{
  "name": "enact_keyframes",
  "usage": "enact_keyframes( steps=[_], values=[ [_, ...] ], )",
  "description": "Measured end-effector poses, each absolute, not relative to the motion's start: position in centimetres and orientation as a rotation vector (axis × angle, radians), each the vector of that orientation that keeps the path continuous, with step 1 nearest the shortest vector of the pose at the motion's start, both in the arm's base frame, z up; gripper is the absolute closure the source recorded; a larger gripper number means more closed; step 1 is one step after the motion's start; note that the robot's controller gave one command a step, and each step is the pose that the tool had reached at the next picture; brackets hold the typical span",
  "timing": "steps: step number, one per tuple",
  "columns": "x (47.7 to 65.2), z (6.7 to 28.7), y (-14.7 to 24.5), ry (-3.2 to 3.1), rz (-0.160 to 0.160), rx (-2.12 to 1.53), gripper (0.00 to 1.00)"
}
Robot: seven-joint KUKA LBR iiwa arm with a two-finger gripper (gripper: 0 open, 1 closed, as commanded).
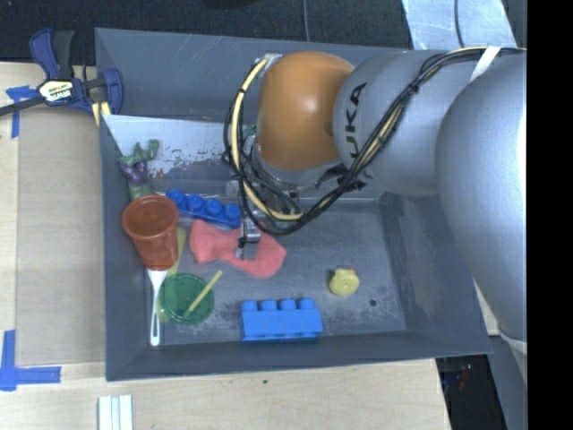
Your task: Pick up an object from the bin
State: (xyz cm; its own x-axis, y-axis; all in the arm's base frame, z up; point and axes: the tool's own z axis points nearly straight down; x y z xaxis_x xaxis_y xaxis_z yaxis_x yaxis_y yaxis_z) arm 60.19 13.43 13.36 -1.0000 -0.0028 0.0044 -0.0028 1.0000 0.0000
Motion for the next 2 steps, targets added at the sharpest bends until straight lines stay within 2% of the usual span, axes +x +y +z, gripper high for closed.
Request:
enact_keyframes(
  steps=[1,2],
  values=[
    [60.3,13.9,13.4,-3.144,-0.002,0.0,0.0],
    [58.4,7.7,10.1,-3.146,-0.003,-0.072,0.0]
  ],
)
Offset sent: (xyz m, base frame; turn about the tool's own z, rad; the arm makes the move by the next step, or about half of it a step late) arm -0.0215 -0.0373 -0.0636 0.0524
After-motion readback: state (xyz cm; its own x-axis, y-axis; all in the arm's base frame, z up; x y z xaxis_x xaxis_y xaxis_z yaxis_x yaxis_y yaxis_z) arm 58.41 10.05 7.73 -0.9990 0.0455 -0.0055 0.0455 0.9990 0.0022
